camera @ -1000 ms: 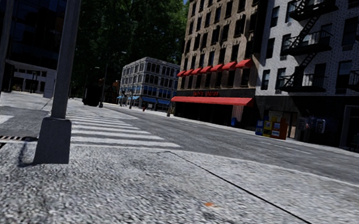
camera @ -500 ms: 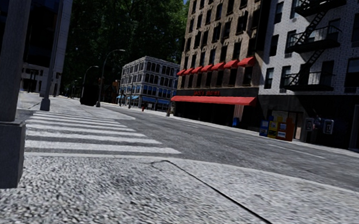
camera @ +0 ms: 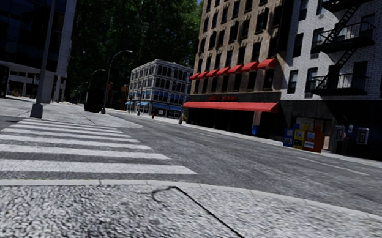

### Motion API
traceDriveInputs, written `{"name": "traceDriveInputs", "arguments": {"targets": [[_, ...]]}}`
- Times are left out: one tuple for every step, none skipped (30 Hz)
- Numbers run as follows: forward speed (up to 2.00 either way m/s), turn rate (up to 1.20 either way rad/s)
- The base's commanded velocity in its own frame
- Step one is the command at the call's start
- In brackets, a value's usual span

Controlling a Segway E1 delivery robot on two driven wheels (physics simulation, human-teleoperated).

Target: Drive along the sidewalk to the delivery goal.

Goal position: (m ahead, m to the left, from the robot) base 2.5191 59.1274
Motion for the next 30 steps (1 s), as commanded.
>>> {"name": "traceDriveInputs", "arguments": {"targets": [[1.66, 1.03], [1.66, 1.08], [1.66, 1.08], [1.66, 1.09], [1.66, 1.09], [1.66, 1.00], [1.66, 0.78], [1.66, 0.69], [1.66, 0.66], [1.66, 0.64], [1.66, 0.46], [1.66, 0.22], [1.66, 0.09], [1.66, 0.09], [1.66, 0.04], [1.66, 0.04], [1.66, 0.03], [1.66, 0.03], [1.66, 0.03], [1.66, 0.02], [1.66, 0.00], [1.66, 0.00], [1.66, 0.00], [1.66, 0.00], [1.66, 0.17], [1.66, 0.41], [1.66, 0.64], [1.66, 0.91], [1.66, 1.10], [1.66, 1.10]]}}
